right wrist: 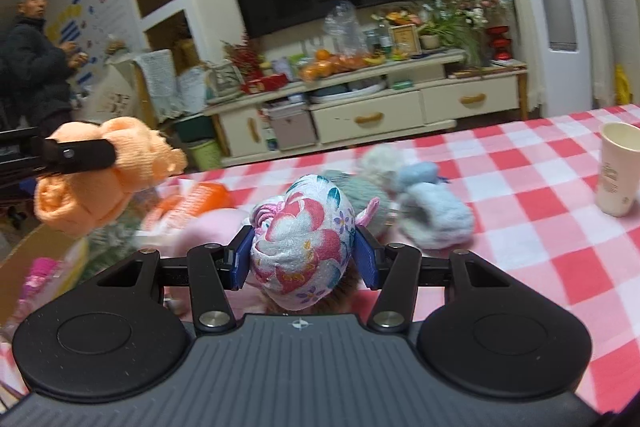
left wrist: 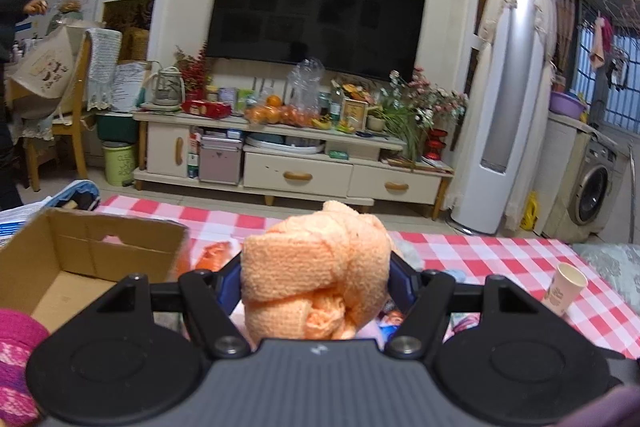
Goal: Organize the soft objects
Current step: 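Carry both plushes to the cardboard box and open both tools to release them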
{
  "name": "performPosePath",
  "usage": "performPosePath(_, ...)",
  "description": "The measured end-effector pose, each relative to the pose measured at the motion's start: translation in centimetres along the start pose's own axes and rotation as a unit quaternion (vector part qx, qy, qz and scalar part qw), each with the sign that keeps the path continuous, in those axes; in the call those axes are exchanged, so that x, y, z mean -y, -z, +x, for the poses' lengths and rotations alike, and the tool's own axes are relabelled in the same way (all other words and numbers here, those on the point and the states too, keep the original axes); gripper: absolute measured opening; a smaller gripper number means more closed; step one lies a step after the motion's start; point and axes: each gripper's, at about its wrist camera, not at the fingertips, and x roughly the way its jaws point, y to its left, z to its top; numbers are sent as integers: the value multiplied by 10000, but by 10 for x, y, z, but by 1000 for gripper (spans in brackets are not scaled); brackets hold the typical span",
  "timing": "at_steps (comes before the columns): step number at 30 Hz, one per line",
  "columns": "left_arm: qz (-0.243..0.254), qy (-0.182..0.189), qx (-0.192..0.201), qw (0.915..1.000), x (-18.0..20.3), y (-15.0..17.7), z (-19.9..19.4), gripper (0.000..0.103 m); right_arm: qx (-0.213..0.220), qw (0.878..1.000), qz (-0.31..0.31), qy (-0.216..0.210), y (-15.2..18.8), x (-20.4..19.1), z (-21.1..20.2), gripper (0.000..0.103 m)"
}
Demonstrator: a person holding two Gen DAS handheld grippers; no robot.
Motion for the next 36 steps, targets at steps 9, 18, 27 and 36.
performPosePath(9,-239,-397,152,9988,-41,-10,-11,70,105,9980,-355,-511,-9,-43,-9,65)
performPosePath(18,-670,-1064,101,9920,-90,-10,-11,70,109,9944,-445,-956,-26,-90,-3,65)
performPosePath(27,-1384,-1782,-76,9742,-150,-12,-10,70,52,9814,-1164,-1524,-38,-162,18,66)
performPosePath(36,-1475,-2107,-148,9663,-170,-9,-10,71,-453,9649,-1820,-1839,-30,-206,53,66)
